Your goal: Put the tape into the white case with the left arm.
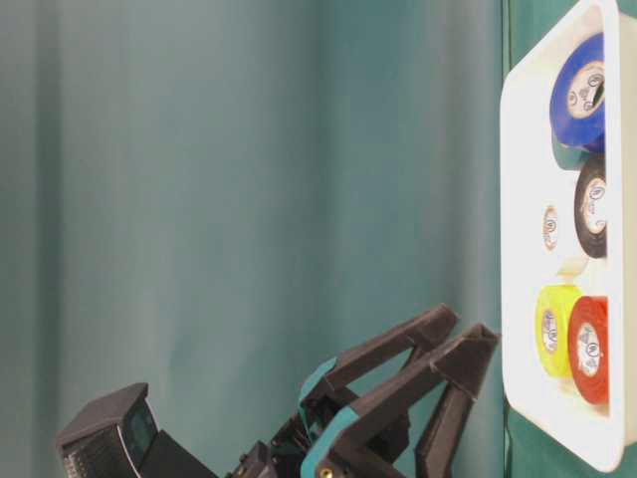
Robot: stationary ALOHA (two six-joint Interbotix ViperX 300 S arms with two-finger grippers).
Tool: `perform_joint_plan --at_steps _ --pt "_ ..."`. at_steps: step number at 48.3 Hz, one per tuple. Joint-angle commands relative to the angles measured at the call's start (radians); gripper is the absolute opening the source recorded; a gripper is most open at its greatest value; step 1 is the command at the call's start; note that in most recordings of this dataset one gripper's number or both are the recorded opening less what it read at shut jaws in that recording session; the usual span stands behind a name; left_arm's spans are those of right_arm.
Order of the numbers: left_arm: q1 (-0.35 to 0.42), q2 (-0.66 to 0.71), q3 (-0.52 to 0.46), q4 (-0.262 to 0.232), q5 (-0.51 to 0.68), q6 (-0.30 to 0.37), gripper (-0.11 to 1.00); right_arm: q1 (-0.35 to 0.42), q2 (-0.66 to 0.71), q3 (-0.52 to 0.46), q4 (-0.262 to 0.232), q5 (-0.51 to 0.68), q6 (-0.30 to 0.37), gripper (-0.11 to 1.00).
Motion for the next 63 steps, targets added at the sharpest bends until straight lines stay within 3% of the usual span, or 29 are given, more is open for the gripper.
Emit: perform_joint_plan --at_steps 1,19,63 --pt "-0.003 -0.021 -0.009 -0.003 -0.008 -0.002 0.78 0.0 0.006 -0.011 -0.002 -0.009 0.002 -0.09" --pt "-0.005 -0.107 0.011 -0.003 0.046 0.002 0.78 0.0 0.006 -0.009 -0.002 -0.008 0.002 -0.09" --pt "-0.003 -0.405 0.27 -0.003 0.031 0.006 0.78 0.0 0.006 -0.011 -0.002 -0.008 0.002 -0.09"
